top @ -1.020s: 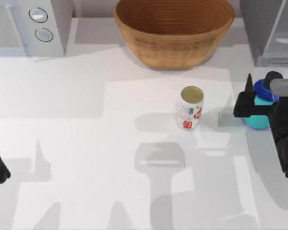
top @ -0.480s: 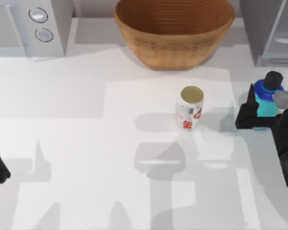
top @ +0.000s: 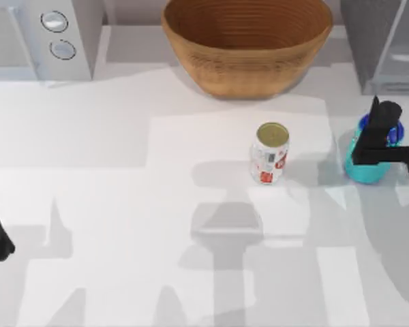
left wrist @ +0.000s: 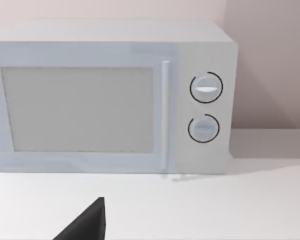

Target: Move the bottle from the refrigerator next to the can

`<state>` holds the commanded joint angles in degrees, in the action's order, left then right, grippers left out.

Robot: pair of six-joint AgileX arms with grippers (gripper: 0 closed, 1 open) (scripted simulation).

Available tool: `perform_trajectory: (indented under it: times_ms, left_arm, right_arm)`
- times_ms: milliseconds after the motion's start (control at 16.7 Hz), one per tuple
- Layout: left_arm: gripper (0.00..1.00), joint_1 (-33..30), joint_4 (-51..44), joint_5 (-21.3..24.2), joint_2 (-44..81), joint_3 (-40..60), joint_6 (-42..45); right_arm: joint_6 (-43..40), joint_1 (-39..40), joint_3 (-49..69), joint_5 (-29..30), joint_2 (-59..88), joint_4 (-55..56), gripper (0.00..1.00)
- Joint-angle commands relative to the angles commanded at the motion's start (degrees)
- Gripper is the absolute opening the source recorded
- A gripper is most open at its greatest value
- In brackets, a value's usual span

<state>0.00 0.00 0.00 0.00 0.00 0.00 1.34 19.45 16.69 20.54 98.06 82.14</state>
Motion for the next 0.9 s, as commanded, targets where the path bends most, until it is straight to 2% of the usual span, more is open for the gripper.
perform_trajectory:
  times_ms: [900]
  left_arm:
    - [1.0, 0.0, 0.0, 0.0, 0.0, 0.0, 0.0]
  right_arm:
    - [-0.8, -15.84, -14.06, -16.76, -82.25, -67.77, 1.0]
